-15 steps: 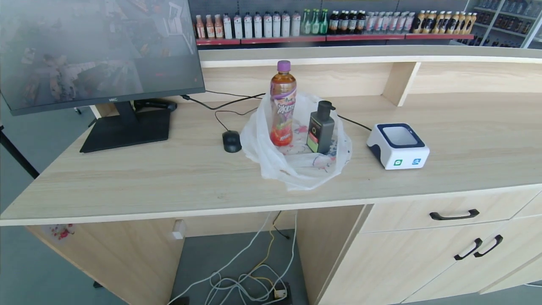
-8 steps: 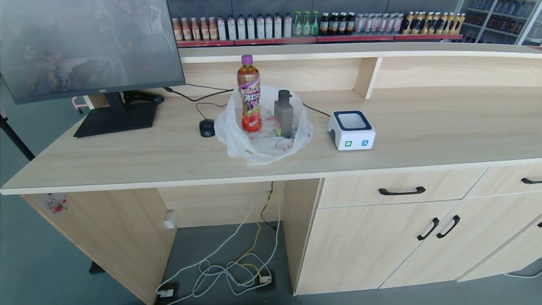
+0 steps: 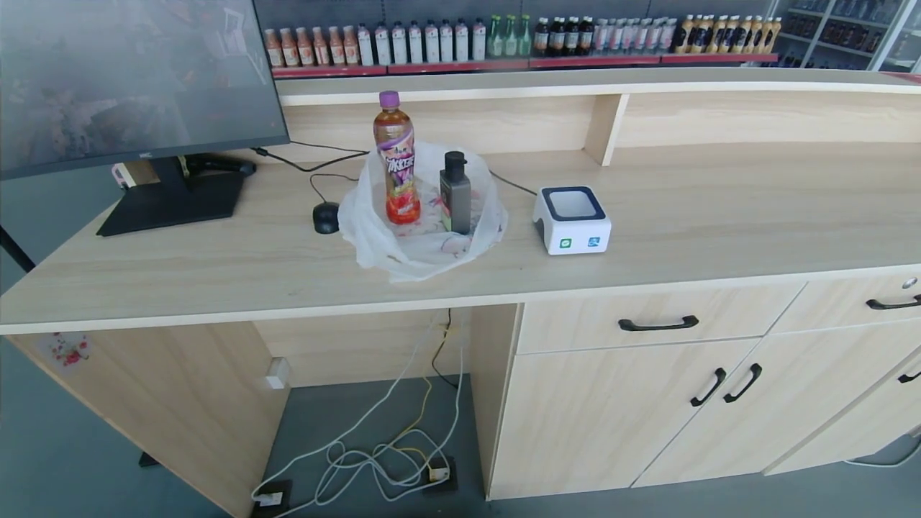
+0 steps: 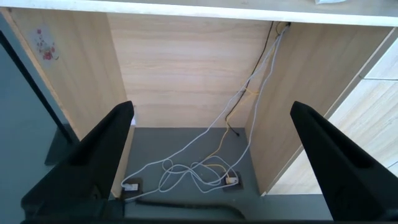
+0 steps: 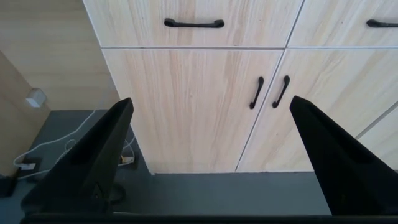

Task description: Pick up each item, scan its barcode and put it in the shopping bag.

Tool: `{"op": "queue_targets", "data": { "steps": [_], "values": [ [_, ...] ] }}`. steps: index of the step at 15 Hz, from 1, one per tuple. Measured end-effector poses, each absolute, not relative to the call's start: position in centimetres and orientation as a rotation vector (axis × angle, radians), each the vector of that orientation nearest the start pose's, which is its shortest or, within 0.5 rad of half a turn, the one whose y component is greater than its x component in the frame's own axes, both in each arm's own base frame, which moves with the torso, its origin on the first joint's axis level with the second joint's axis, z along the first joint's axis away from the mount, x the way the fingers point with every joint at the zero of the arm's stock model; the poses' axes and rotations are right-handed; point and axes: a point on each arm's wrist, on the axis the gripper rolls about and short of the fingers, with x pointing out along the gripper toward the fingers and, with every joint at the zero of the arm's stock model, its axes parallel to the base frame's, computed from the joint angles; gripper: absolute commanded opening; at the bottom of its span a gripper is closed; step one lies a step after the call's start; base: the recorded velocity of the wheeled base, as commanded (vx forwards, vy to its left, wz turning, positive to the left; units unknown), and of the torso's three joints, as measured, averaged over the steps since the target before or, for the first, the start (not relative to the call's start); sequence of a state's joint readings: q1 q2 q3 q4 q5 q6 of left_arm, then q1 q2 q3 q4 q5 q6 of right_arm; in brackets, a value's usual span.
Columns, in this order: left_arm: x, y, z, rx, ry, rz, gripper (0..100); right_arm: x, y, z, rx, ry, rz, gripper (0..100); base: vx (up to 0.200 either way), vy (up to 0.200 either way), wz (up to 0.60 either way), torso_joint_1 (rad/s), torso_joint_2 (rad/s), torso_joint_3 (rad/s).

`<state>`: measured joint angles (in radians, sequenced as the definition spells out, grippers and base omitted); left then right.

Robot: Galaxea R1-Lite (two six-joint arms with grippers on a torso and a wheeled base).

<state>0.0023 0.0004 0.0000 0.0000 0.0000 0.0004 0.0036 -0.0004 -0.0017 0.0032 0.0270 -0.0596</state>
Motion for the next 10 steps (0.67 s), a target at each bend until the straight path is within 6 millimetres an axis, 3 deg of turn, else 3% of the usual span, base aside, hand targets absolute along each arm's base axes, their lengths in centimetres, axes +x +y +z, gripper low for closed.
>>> {"op": "queue_targets", "data": {
  "steps": [4,10],
  "values": [
    [-2.28,-0.01,7.55,0.000,0.000,0.003,100,-2.29,0.05,7.56,-0.060,0.001,0.029,100,0.200,0.000,0.00,0.006,0.01,0.001],
    [-2.28,-0.01,7.54,0.000,0.001,0.002,100,-2.29,0.05,7.56,-0.061,0.001,0.030,100,0.000,0.000,0.00,0.000,0.00,0.000]
  ]
}}
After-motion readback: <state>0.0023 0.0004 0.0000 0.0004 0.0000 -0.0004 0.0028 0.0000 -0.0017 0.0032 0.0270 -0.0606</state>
